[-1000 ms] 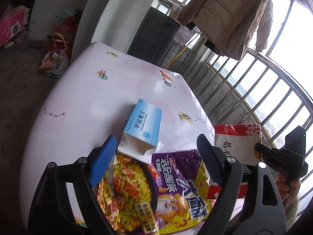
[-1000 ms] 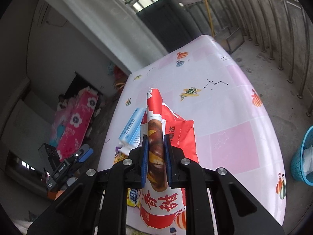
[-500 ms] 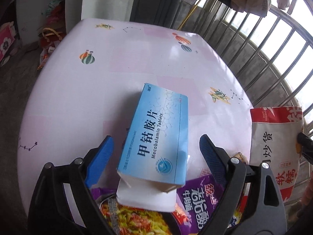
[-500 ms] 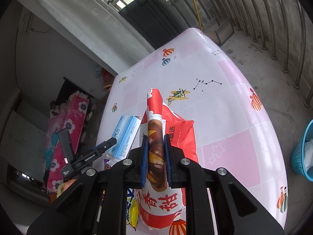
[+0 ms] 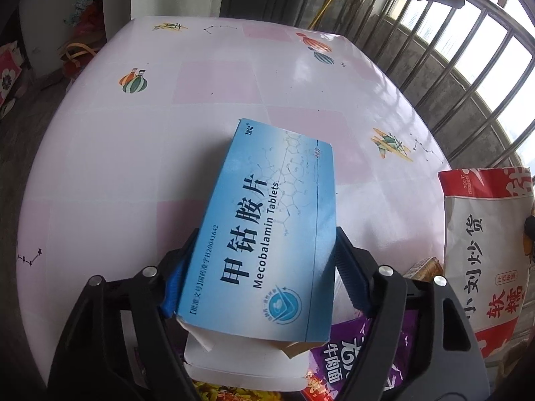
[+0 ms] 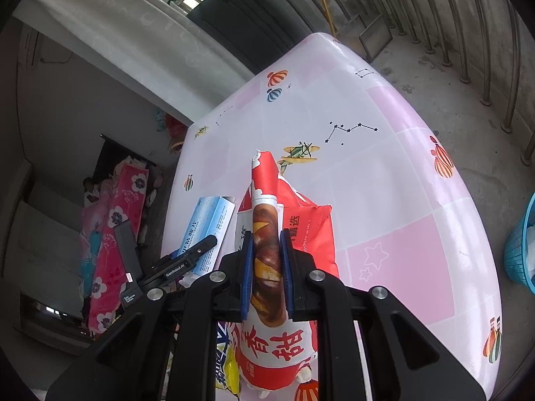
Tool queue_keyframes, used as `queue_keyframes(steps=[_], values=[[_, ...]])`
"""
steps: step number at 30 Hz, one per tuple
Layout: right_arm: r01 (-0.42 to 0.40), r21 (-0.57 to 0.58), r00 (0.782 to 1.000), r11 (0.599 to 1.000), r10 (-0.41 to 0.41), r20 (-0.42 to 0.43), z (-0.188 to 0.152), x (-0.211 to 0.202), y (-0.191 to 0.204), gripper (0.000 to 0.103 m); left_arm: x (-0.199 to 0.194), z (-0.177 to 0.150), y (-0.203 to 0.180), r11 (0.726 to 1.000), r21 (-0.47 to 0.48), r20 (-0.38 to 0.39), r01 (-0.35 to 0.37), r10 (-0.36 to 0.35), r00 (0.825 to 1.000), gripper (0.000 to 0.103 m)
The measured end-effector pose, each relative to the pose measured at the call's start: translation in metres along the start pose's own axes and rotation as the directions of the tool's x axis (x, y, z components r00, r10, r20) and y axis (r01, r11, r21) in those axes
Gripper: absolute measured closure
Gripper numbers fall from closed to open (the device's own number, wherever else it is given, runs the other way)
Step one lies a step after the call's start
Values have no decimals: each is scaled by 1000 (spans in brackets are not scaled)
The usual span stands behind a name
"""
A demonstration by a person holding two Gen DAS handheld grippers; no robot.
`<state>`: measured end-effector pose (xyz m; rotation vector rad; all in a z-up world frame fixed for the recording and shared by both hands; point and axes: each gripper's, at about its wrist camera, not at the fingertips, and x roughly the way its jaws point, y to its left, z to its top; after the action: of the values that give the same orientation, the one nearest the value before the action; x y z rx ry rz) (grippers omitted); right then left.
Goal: Collect trash
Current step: 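Carry box and snack bag over the wastebasket and open both tools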
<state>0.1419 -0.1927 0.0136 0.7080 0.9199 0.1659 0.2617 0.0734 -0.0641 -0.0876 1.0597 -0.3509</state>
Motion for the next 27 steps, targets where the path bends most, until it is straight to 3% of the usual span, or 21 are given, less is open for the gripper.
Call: queue_keyframes(steps=[8, 15, 18, 21, 24, 27], values=[[-27, 15, 999, 1000, 27, 17, 0, -9, -2, 87, -21, 1, -1, 1000, -15, 54, 26, -25, 998, 33], [-92, 35, 992, 995, 88, 91, 1, -40, -9, 87, -75, 2, -5, 998, -17, 148, 55, -52, 988, 36], [-134, 56, 981, 989, 124, 149, 3, -64, -18, 87, -104, 3, -13, 997, -4, 195, 81, -78, 978, 36], [-129, 71, 966, 989, 110, 233, 1, -95, -32, 87, -130, 5, -30, 993, 36, 235, 114, -119, 965, 36], [-120, 102, 942, 988, 81, 325, -3, -130, -54, 87, -149, 8, -60, 982, 96, 254, 160, -180, 950, 36], [-99, 161, 903, 982, 20, 429, -15, -172, -89, 87, -159, 15, -103, 957, 180, 226, 229, -266, 937, 36]])
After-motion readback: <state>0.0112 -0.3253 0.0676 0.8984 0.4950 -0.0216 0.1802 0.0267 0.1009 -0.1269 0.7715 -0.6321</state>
